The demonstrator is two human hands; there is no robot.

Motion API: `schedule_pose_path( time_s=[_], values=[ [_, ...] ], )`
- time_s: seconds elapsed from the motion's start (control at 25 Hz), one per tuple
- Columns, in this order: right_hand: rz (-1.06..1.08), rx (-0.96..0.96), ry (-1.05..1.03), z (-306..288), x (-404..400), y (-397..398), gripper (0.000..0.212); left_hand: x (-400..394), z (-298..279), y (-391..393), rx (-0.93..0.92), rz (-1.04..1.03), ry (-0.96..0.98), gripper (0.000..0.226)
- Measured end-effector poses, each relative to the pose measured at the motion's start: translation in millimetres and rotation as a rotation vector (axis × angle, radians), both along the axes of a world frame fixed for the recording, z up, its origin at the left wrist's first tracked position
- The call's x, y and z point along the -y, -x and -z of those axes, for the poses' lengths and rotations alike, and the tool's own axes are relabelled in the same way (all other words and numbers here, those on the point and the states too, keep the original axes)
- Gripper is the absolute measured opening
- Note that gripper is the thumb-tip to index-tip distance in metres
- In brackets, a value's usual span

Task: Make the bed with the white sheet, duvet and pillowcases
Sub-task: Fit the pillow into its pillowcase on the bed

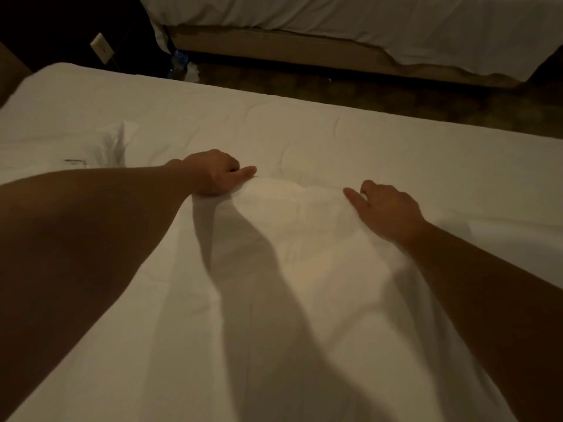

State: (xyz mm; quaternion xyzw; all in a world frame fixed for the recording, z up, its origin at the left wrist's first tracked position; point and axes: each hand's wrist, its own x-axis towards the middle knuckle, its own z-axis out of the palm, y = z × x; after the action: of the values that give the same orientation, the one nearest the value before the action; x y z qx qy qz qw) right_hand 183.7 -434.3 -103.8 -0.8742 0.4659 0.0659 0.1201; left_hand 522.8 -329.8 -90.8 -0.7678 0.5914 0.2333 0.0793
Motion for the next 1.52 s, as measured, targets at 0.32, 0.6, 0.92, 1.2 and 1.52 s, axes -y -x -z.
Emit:
schedule_pose_path(
  time_s=[0.32, 0.6, 0.92, 1.2, 1.52],
  values=[
    [0.027, -0.166, 0.095, -13.6, 33.5, 18.6, 0.068, 15.2, -15.5, -24.7, 0.061, 0.009, 0.126, 0.081],
    [0.196, -0.116, -0.005, 12.0, 25.8, 65.8, 0.076, -7.6, 7.6, -51.4, -0.206, -0.229, 0.151, 0.073],
    [0.126, -0.164, 0.034, 2.4, 44.7, 54.7, 0.072, -12.9, -7.1, -50.2, 0.184, -0.163, 0.099, 0.082],
    [0.078, -0.162, 0.036, 5.0, 22.1, 44.9, 0.073, 5.0, -4.2, -12.9, 0.083, -0.061, -0.045, 0.089],
    [0.127, -0.135, 0.235, -19.0, 16.5, 40.0, 0.081, -3.1, -22.8, 25.7, 0.387, -0.047, 0.298, 0.075]
  ],
)
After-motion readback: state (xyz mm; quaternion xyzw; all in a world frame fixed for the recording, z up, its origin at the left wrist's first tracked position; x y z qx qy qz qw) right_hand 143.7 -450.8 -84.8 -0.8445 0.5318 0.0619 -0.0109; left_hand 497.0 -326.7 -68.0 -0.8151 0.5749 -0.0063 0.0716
